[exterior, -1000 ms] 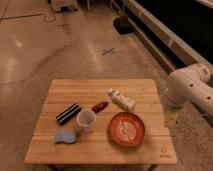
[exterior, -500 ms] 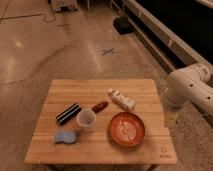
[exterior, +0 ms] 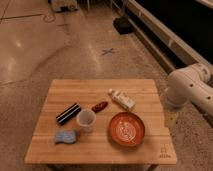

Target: Drag the ceramic bowl in a circle

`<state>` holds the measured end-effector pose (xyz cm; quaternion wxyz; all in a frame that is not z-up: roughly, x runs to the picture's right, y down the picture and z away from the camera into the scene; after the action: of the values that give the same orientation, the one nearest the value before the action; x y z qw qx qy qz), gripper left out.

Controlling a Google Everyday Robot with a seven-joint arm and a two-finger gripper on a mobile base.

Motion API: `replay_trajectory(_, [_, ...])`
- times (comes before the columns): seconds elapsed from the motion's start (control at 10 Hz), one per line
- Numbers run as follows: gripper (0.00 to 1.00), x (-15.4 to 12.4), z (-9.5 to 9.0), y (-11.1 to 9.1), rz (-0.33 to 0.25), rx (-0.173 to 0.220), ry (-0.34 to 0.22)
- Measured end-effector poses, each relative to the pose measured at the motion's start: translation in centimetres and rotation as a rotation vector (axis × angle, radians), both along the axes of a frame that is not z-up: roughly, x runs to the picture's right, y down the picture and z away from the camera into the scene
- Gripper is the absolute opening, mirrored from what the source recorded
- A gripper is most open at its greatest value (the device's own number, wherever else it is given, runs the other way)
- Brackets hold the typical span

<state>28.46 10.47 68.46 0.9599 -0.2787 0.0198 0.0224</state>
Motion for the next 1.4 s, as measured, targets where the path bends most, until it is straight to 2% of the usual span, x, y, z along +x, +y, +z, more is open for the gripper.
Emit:
replay_trajectory(0.4, [0.8, 0.0, 0.0, 0.0, 0.0, 0.0, 0.0])
replay_trajectory(0.9, [0.8, -0.9, 1.1, 1.8, -0.033, -0.019, -0.038])
replay_trajectory(1.4, [0.8, -2.7, 3.1, 6.1, -0.089, -0.055, -0.113])
